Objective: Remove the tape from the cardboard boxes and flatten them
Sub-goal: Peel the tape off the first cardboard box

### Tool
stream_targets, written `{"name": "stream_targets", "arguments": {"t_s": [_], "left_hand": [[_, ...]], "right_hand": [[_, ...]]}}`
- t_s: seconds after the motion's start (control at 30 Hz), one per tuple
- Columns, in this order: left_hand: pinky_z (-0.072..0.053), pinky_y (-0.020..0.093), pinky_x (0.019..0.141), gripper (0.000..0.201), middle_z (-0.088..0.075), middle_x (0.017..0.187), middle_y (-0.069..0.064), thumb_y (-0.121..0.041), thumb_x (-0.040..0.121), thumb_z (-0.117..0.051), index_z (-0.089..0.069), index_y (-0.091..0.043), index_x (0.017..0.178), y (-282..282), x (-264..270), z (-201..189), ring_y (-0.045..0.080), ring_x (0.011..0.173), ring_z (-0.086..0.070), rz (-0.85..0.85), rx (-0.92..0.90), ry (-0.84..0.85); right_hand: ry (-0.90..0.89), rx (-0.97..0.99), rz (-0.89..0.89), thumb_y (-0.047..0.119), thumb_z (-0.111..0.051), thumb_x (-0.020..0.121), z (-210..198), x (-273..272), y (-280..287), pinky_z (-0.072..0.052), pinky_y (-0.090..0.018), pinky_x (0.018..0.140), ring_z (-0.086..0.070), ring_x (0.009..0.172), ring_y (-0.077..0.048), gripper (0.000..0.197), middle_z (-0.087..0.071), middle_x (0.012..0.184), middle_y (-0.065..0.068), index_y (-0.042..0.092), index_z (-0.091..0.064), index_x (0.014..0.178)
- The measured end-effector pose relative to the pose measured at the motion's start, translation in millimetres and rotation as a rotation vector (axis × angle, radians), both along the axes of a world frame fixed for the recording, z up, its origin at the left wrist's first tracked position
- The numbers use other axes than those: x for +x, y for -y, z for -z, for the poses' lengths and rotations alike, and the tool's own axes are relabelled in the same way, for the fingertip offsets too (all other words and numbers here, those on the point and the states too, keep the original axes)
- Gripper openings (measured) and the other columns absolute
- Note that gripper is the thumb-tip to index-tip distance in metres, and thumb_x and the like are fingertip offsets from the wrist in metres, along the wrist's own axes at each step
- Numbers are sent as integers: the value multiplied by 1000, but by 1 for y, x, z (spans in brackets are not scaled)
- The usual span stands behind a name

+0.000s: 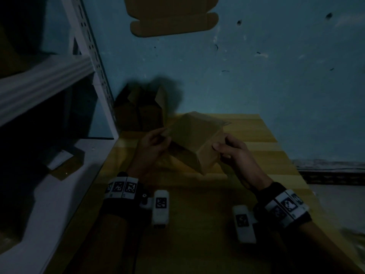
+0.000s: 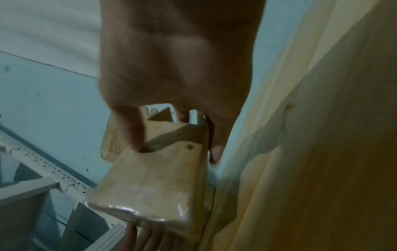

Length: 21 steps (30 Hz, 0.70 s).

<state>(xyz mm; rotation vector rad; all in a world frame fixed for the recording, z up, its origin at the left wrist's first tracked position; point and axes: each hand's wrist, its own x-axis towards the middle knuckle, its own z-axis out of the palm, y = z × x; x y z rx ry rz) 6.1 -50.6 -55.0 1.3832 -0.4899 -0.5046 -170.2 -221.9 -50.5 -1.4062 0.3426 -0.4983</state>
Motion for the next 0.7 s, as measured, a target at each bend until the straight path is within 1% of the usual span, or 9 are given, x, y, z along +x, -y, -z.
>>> {"name": "stream_targets", "arguments": {"t_s": [0.13,0.23,0.3,0.37,0.4,0.5,0.57,0.63,0.7], "left_hand": [[-53,31,93,41,-63,128,2,-6,90,-65,-56,-23,127,-2,6,0,16,118,-61,3,-24,160],[-55,27,91,46,-63,128,5,2,88,-65,-55,-13,131,-1,5,-3,14,117,-62,5,-71,210],[-54,30,95,49,-63,129,6,4,86,-67,-55,-8,132,2,2,-4,13,118,-62,15,-71,241],[-53,32,99,47,-63,129,3,4,86,-68,-57,-9,131,4,-2,-4,10,118,-60,18,-62,282],[-52,32,100,45,-62,129,1,2,86,-69,-59,-11,128,5,-6,-4,9,119,-59,18,-54,317],[-50,40,103,32,-60,130,-6,-7,85,-74,-67,-17,115,10,-14,-7,7,123,-55,14,-16,439],[-44,44,108,25,-51,141,-6,-14,82,-78,-73,-19,106,15,-18,-6,9,132,-47,27,6,487],[-40,43,112,22,-38,152,-6,-26,75,-84,-77,-28,96,20,-22,-7,11,141,-37,56,10,528],[-39,30,111,21,-33,155,-8,-31,69,-87,-78,-34,88,25,-26,-8,6,143,-33,86,-9,581]], "right_hand": [[59,85,-74,31,-65,88,-6,-2,-6,-60,-34,84,-66,118,-15,55,-69,130,-1,14,-55,139],[10,15,-45,46,-68,92,-7,-2,-7,-58,-44,95,-66,118,-13,50,-69,128,6,27,-57,136],[8,14,7,38,-66,91,-6,-2,-5,-59,-39,89,-69,108,-7,42,-73,116,13,27,-59,132],[15,6,69,25,-65,95,-2,-2,-4,-57,-27,76,-71,92,-1,33,-74,100,18,22,-60,128],[15,-9,92,22,-64,96,0,-2,-3,-55,-25,72,-70,86,1,32,-74,96,19,19,-60,128],[40,-45,130,17,-66,95,3,-4,-1,-52,-26,67,-67,80,0,37,-72,97,16,12,-60,131],[63,-51,114,17,-67,96,1,-5,-2,-54,-24,68,-69,87,-2,40,-73,110,11,14,-59,135],[92,-51,83,15,-66,96,1,-6,-3,-58,-24,74,-71,105,-9,44,-71,126,6,18,-56,139],[121,-76,83,11,-67,95,1,-7,-3,-60,-31,81,-69,115,-17,46,-69,130,1,16,-55,139]]}}
